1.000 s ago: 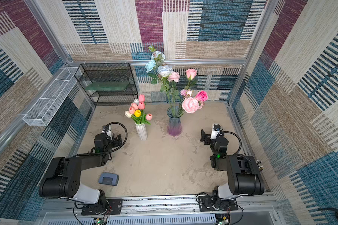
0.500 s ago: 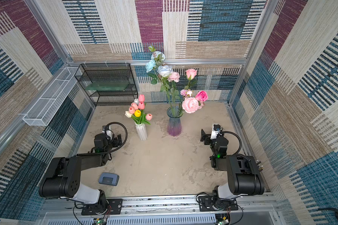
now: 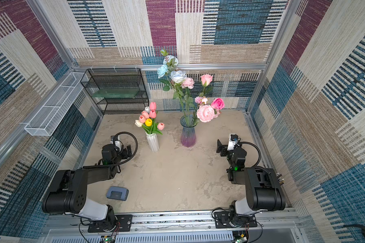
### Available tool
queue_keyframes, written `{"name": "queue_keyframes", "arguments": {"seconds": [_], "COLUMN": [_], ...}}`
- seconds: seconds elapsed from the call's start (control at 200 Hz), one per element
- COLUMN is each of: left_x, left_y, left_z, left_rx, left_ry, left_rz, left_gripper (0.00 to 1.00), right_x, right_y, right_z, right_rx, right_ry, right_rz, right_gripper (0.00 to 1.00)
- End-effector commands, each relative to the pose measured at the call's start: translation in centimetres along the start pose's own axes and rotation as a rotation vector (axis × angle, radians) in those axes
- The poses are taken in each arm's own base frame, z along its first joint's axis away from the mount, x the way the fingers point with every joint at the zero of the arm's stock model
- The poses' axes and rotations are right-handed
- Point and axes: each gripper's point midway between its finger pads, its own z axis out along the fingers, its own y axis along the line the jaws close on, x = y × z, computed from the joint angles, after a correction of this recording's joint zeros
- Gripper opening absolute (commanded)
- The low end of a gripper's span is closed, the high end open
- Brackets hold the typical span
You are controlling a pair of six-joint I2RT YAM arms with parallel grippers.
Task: Pick out pink flowers from the vase
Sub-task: Pick up the flower from the vase.
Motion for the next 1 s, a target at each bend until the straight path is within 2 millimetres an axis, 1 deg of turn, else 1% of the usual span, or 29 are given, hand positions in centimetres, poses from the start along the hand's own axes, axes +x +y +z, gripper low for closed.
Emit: {"name": "queue_keyframes", "arguments": {"seconds": [0.0, 0.22, 0.26, 0.295, 0.346, 0.351, 0.366, 0.391, 0.446, 0.516, 0.596, 0.656, 0.761, 0.846, 0.901, 0.997], "left_x": [-0.8, -0.8, -1.2, -1.6, -2.8, -2.6, -2.5, -3.0, -4.1, -5.5, -7.0, -7.8, -8.5, -8.5, -8.9, -9.2], "left_y": [0.2, 0.2, 0.0, -0.1, 0.0, 0.0, 0.1, 0.1, 0.1, -0.1, -1.6, -2.8, -4.4, -5.4, -5.9, -6.0], "left_z": [0.0, -0.1, -0.3, -0.7, -1.4, -1.5, -1.6, -2.0, -3.1, -4.6, -6.3, -7.7, -10.7, -13.5, -15.6, -19.0], "left_rx": [-0.013, -0.001, 0.007, 0.012, 0.008, 0.006, 0.000, -0.006, -0.016, -0.030, -0.010, 0.011, 0.056, 0.112, 0.155, 0.203], "left_ry": [-0.034, -0.034, -0.047, -0.051, -0.066, -0.051, -0.038, -0.042, -0.058, -0.090, -0.105, -0.109, -0.122, -0.125, -0.141, -0.139], "left_rz": [0.014, 0.009, 0.011, 0.016, 0.021, 0.022, 0.022, 0.023, 0.026, 0.000, -0.026, -0.040, -0.078, -0.145, -0.191, -0.267], "left_gripper": [1.00, 1.00, 1.00, 1.00, 1.00, 1.00, 1.00, 1.00, 1.00, 1.00, 1.00, 1.00, 1.00, 1.00, 1.00, 1.00], "right_x": [-0.6, -0.7, -0.8, -1.6, -2.9, -3.1, -3.4, -4.2, -6.5, -9.1, -12.1, -13.5, -15.0, -15.5, -15.8, -15.6], "right_y": [0.0, 0.1, 0.3, 0.5, 0.6, 0.6, 0.7, 0.9, 1.3, 2.2, 3.8, 5.2, 7.4, 10.5, 12.8, 16.6], "right_z": [0.1, -0.1, 0.0, 0.3, 0.7, 0.7, 0.7, 0.5, -0.7, -2.8, -5.0, -6.5, -9.5, -12.3, -14.2, -17.1], "right_rx": [0.001, -0.003, -0.018, -0.033, -0.035, -0.034, -0.033, -0.033, -0.036, -0.028, -0.041, -0.070, -0.138, -0.264, -0.362, -0.512], "right_ry": [-0.021, -0.026, -0.023, -0.020, 0.008, 0.010, 0.014, 0.005, -0.062, -0.142, -0.210, -0.229, -0.246, -0.263, -0.270, -0.245], "right_rz": [-0.013, -0.008, -0.015, -0.019, -0.018, -0.018, -0.019, -0.022, -0.001, 0.007, -0.010, -0.002, 0.013, -0.017, -0.026, -0.055], "right_gripper": [0.95, 0.95, 0.95, 0.95, 0.95, 0.95, 0.95, 0.95, 0.95, 0.95, 0.95, 0.95, 0.95, 0.95, 0.95, 0.95]}}
